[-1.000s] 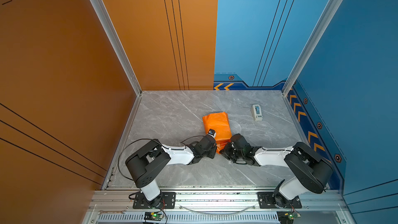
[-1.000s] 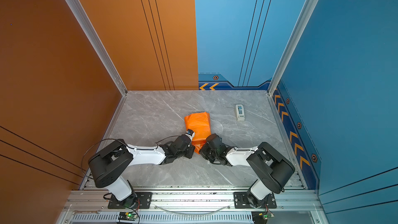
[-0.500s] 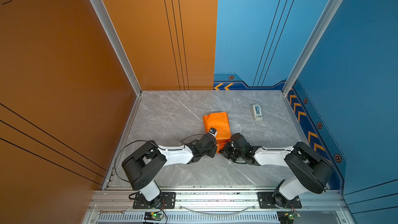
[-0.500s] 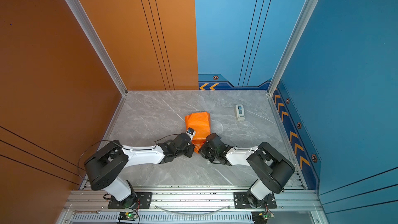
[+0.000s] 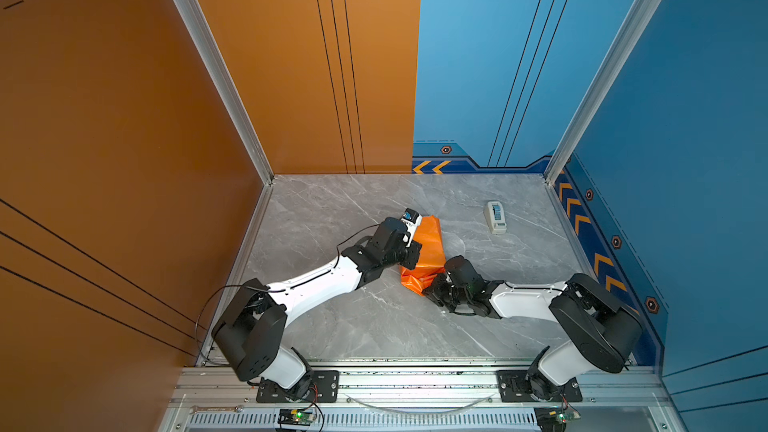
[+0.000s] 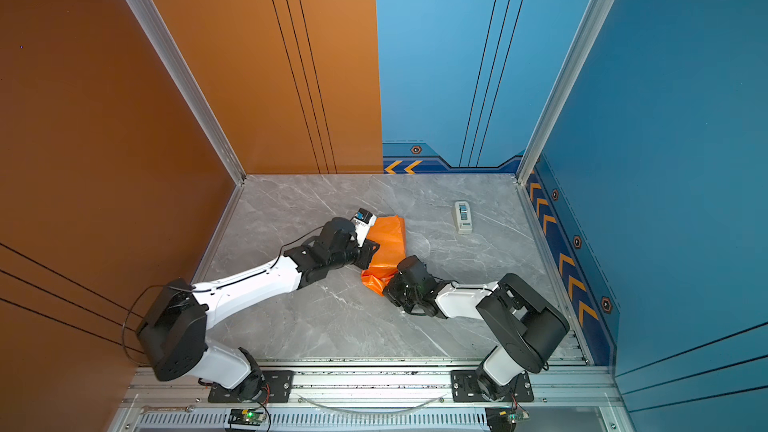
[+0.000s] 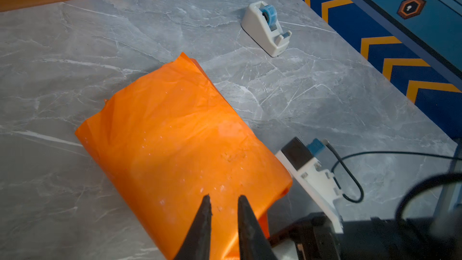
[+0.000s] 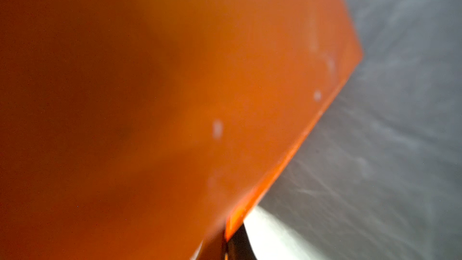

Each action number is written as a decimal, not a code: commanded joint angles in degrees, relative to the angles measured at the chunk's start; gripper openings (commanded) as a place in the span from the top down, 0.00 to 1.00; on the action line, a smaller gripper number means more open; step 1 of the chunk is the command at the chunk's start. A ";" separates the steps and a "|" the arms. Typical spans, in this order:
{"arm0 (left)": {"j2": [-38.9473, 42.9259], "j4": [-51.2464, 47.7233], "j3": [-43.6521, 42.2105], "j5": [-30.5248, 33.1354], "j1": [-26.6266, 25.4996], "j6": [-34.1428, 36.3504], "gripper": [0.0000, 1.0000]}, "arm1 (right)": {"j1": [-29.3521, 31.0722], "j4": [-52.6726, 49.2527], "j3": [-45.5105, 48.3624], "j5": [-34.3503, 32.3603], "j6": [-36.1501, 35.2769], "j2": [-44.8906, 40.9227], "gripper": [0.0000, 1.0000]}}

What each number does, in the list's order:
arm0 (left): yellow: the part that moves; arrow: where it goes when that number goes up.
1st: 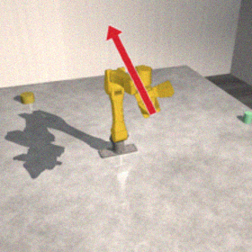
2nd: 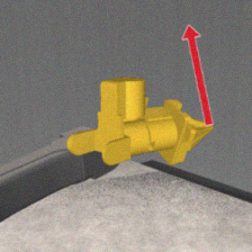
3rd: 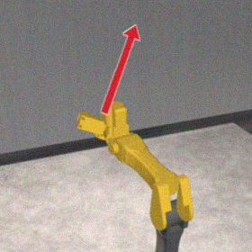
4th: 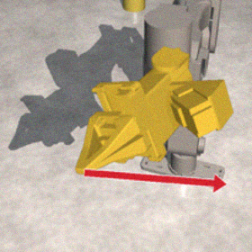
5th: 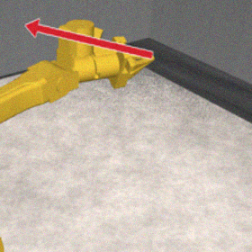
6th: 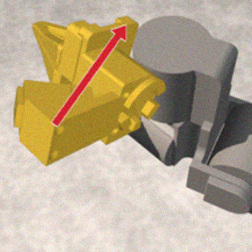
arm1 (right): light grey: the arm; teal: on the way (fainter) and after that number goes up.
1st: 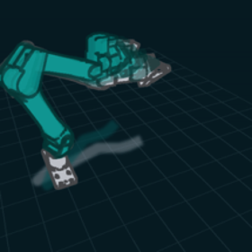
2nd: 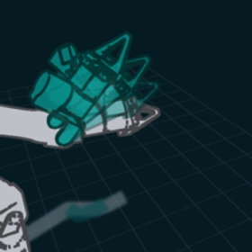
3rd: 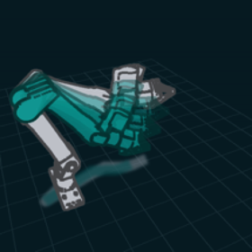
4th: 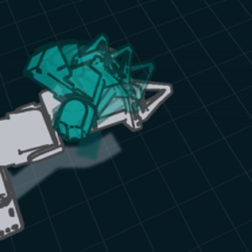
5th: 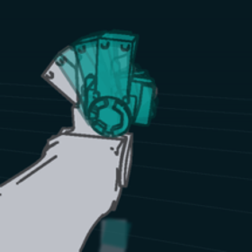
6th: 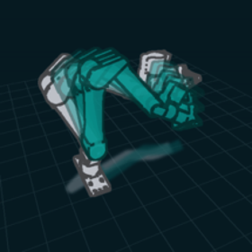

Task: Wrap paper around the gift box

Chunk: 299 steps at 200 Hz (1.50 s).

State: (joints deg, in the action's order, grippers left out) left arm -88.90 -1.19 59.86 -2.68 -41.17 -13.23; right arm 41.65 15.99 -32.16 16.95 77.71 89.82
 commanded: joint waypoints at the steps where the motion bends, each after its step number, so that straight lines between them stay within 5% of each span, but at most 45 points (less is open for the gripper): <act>1: -4.87 -4.74 4.27 -5.34 2.57 4.14 0.81 | -0.25 -1.74 -1.24 0.74 -1.64 -0.35 1.00; 71: -14.46 -2.58 3.82 -9.36 3.58 5.48 0.86 | -0.71 -3.91 -2.98 0.80 -2.62 -1.22 1.00; 228: -17.45 -1.72 0.96 -8.58 1.83 6.97 0.87 | -4.55 -7.44 -12.00 1.59 -7.68 -2.14 1.00; 254: -15.22 -1.25 0.55 -8.53 1.87 7.20 0.78 | -5.27 -7.72 -11.02 1.68 -8.24 -2.02 1.00; 299: -8.07 0.39 0.50 -8.82 2.79 11.24 0.49 | -5.44 -8.41 -10.51 2.21 -8.72 -2.30 1.00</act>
State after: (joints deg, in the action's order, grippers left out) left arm -100.62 3.22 61.41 -10.87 -38.74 -4.75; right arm 36.69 6.79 -41.74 18.85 70.63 87.92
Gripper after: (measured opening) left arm 0.467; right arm 0.048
